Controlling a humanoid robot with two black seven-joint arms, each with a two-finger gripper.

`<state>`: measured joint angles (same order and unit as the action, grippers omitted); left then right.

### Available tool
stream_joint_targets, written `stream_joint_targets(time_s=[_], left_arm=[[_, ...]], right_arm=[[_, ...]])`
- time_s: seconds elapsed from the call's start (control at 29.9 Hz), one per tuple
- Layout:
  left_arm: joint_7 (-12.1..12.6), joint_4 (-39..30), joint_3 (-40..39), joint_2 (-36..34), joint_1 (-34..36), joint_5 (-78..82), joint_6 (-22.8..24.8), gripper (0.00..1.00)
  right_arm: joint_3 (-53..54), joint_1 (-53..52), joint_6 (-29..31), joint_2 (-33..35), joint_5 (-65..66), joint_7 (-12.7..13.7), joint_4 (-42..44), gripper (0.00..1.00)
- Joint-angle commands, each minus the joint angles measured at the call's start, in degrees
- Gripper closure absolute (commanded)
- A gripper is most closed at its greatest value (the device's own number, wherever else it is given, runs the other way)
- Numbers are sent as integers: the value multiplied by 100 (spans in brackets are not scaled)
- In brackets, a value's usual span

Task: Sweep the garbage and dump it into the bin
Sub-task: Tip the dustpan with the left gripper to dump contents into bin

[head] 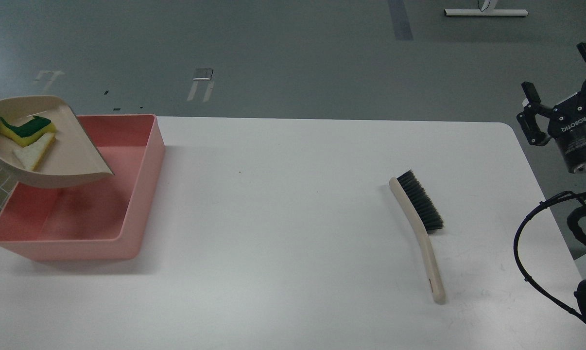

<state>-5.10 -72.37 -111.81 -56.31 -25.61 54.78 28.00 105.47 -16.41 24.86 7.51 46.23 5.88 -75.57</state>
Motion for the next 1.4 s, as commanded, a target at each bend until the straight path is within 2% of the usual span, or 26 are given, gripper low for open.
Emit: stream_joint_targets(time_s=[0.0, 0.4, 0.5, 0.67, 1.24, 1.37], left_arm=[[0, -6, 1, -134, -5, 24, 0, 100], [36, -146, 1, -819, -5, 94, 0, 100], [27, -146, 1, -1013, -5, 94, 0, 100], [53, -146, -7, -1040, -5, 164, 0, 100], [53, -67, -87, -1462, 48, 288, 0, 100], [53, 20, -516, -1392, 100, 95, 0, 100]], right_arm=[[0, 7, 18, 5, 0, -8, 16, 8], [0, 112, 27, 14, 0, -8, 16, 6], [0, 173, 36, 14, 0, -86, 25, 6], [0, 174, 18, 14, 9, -227, 43, 6], [0, 209, 10, 102, 0, -254, 34, 6], [35, 218, 10, 146, 0, -254, 7, 4]])
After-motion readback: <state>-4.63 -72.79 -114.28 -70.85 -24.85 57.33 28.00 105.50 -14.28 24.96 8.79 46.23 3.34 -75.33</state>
